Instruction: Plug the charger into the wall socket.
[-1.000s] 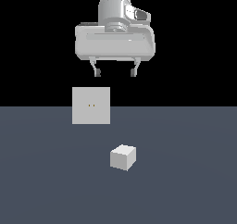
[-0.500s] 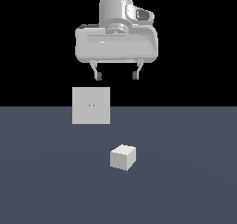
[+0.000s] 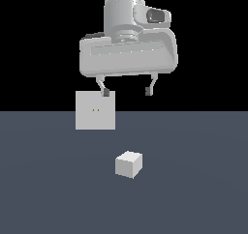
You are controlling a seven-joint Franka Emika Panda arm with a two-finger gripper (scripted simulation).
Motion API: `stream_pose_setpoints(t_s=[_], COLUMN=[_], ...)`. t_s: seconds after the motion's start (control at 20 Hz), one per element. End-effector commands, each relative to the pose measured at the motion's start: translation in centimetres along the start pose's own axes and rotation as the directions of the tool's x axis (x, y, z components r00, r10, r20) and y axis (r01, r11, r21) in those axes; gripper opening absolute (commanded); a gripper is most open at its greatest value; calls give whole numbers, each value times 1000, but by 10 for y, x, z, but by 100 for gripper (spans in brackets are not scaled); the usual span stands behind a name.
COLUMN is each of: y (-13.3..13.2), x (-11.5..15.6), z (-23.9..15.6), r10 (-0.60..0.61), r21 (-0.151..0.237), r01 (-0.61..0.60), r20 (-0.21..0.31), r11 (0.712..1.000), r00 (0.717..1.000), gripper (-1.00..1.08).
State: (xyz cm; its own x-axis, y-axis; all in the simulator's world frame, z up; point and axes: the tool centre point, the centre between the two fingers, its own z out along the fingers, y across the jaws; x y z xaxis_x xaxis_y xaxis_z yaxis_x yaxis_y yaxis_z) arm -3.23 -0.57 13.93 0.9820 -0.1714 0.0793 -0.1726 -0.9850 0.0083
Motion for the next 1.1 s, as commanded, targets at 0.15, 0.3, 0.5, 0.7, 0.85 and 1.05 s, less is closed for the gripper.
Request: stream_pose_setpoints(t_s=[0.15,0.3,0.5,0.7,0.85,1.05], y=[8,10,13,14,14,14], x=[-26,-38,-50,-59,-63,-66], z=[25,38,52,62,68,72], r10=[115,170,228,269,290,306], r21=[-8,-10,-13,-15,-16,-16], r01=[-116,-171,-229,-271,-293,-308], r20=[-32,-47,-64,-76,-83,-87], r11=[993,985,973,962,956,951], r00=[993,984,972,960,953,948], gripper=[100,100,100,100,100,100])
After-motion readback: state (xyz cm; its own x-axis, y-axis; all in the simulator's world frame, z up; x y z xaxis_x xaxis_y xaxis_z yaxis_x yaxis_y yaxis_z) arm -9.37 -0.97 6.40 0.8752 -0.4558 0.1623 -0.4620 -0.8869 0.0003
